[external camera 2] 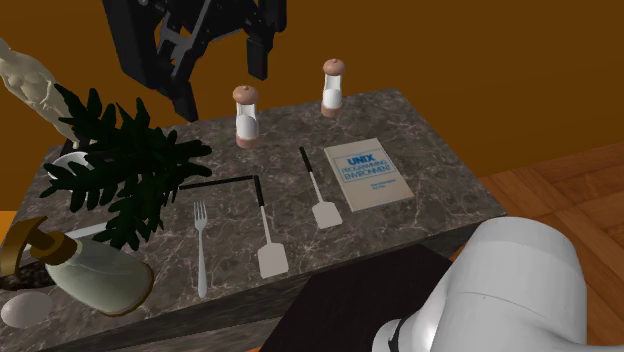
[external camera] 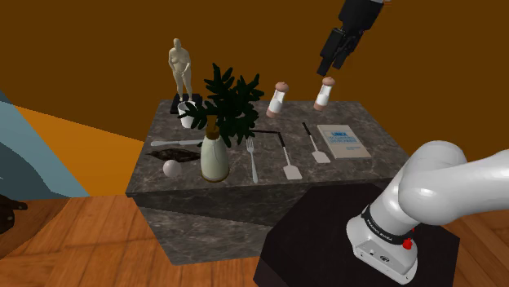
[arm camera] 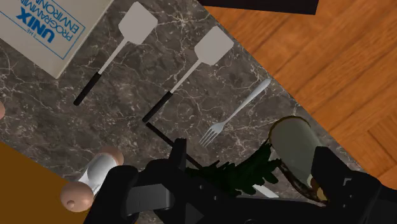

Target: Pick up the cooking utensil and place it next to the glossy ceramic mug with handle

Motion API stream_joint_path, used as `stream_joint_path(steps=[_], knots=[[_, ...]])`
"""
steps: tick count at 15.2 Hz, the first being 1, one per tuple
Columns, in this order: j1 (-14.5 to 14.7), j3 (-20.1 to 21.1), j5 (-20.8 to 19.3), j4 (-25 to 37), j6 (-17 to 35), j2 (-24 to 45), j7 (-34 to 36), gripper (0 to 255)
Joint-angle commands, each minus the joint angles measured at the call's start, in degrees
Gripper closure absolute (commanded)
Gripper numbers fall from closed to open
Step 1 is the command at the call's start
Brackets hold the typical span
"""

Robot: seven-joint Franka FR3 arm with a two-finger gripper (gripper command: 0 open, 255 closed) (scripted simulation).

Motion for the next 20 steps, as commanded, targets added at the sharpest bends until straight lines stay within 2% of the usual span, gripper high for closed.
stream_joint_path(steps=[1,11,20], knots=[[0.0,0.0,0.0,0.0,0.0,0.0,0.0,0],[-5.79,-2.56,-2.89,-12.66,16.9,5.36,4.21,0],[-11.14,-5.47,-5.38,-19.73,33.29,15.66,8.2,0]])
